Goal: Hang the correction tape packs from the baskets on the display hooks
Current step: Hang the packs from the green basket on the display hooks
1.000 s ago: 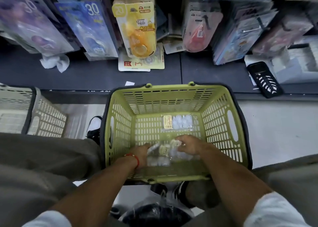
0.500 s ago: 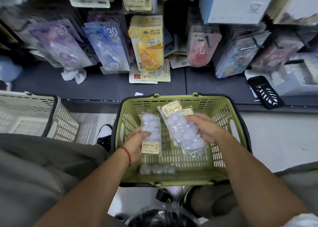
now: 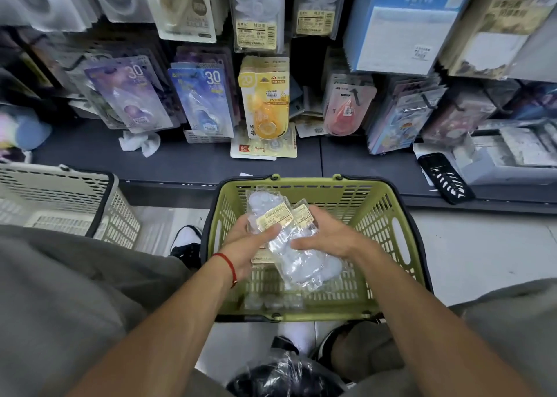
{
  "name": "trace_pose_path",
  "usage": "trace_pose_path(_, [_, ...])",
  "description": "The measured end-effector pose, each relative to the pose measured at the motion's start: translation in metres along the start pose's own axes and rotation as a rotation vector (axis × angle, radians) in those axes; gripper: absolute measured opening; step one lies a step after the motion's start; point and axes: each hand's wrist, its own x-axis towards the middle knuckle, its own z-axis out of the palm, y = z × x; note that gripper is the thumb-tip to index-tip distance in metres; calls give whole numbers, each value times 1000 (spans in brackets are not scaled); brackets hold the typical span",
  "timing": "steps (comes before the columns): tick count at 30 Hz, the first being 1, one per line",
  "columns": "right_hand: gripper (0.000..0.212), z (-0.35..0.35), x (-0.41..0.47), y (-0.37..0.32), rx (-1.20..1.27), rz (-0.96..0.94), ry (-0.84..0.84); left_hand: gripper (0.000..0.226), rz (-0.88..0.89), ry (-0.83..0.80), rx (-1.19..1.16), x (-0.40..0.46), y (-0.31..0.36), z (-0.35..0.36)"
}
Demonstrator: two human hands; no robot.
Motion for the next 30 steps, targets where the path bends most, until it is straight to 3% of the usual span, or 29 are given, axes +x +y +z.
trace_pose_path(2, [64, -6, -4, -7, -101, -66, -37, 37, 73, -7, 94, 2, 3, -4])
trace_pose_path(6, [66, -13, -8, -18, -449, -60, -86, 70, 100, -148, 343, 0, 16, -15])
trace_pose_path(9, [62, -10, -8, -21, -480, -111, -44, 71, 99, -301, 470, 3, 12, -12])
trace_pose_path(11, [66, -8, -7, -21, -554, -218, 94, 64, 111, -240, 392, 7, 6, -9])
trace_pose_path(13, [77, -6, -4, -14, -715, -316, 355, 56, 101, -150, 240, 10, 1, -10])
trace_pose_path(15, [89, -2, -1, -3, -607, -247, 564, 54, 63, -68, 90, 10, -2, -10])
trace_pose_path(16, [97, 0, 1, 2, -439, -141, 581, 55, 41, -51, 16, 10, -4, -9])
trace_pose_path(18, [109, 1, 2, 10, -56, 36, 472, 61, 6, -62, -52, 9, -6, -7])
trace_pose_path(20, [95, -3, 4, 17, 183, 32, 376, 66, -7, -96, 16, 8, -3, -9])
trace_pose_path(23, [59, -18, 8, 17, 256, -78, 320, 64, -44, -199, 171, 9, 3, -19])
trace_pose_path(28, [55, -14, 23, 9, 162, -121, 49, 72, -107, -325, 369, 13, -6, -20])
trace_pose_path(30, [48, -5, 36, 15, 158, -153, 97, 70, -117, -259, 348, 19, -15, -23])
